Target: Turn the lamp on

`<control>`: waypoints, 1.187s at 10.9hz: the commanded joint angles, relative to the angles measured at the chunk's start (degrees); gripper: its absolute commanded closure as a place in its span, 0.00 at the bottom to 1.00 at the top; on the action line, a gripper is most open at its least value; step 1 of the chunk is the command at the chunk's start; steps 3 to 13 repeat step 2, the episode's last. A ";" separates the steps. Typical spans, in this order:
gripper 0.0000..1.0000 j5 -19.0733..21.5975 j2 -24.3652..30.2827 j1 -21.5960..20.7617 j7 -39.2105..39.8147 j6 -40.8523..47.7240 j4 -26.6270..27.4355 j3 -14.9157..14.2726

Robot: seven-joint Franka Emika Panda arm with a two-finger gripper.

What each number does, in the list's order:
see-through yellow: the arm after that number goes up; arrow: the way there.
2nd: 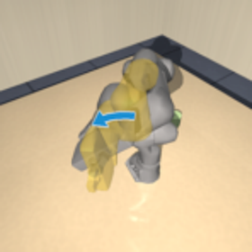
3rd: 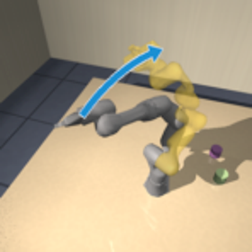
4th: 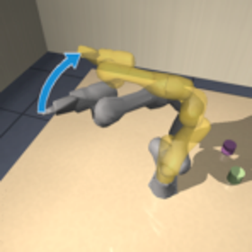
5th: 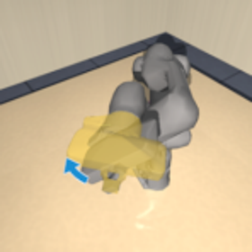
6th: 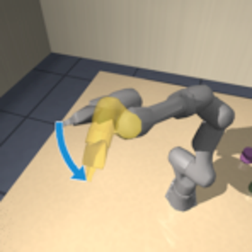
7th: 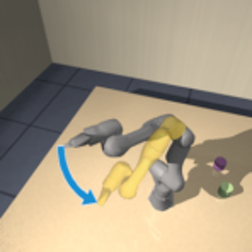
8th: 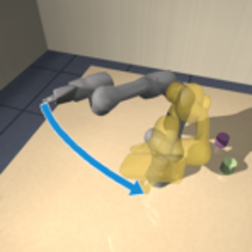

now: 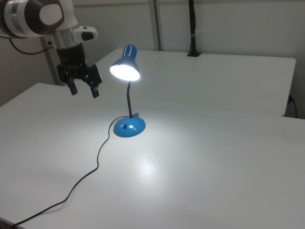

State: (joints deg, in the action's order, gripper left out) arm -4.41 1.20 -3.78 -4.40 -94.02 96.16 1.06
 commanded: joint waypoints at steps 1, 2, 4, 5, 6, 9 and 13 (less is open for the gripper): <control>0.00 -0.25 0.30 0.17 1.24 0.95 -1.15 -0.18; 0.00 -0.25 0.38 0.17 1.24 1.03 -1.15 -0.18; 0.00 -0.25 0.38 0.17 1.24 1.03 -1.15 -0.18; 0.00 -0.25 0.38 0.17 1.24 1.03 -1.15 -0.18; 0.00 -0.25 0.38 0.17 1.24 1.03 -1.15 -0.18; 0.00 -0.25 0.38 0.17 1.24 1.03 -1.15 -0.18; 0.00 -0.25 0.38 0.17 1.24 1.03 -1.15 -0.18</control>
